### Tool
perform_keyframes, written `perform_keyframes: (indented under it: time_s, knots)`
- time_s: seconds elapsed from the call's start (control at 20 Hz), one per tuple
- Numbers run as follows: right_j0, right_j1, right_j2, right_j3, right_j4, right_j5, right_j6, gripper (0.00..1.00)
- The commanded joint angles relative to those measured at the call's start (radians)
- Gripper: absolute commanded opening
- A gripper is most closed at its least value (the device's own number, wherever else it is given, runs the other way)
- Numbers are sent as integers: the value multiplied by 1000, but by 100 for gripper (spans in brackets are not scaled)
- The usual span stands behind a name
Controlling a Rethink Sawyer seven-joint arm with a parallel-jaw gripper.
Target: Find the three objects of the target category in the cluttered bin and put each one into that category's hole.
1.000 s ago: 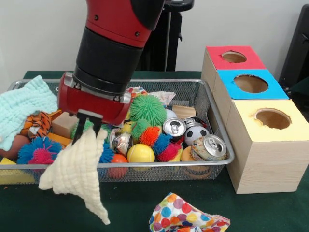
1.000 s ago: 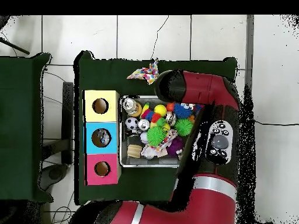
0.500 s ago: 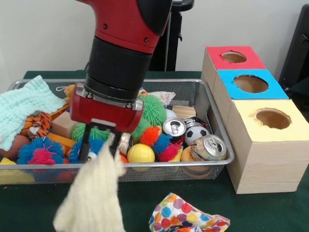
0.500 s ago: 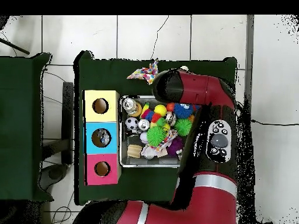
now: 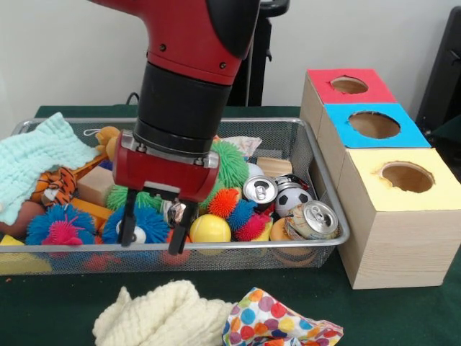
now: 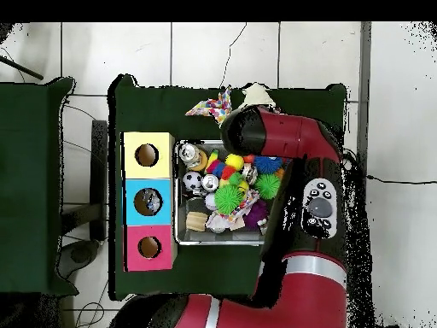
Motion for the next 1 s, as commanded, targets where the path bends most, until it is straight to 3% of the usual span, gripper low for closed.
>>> perform_keyframes:
  time_s: [0.05, 0.2, 0.5, 1.0]
  knots:
    - [-54, 1, 126, 142, -15, -57, 40, 100]
    - [-66, -3, 123, 161, -17, -67, 57, 100]
    - [-30, -28, 40, 207, -10, -102, 180, 100]
    - [-5, -114, -6, 305, -27, -108, 173, 100]
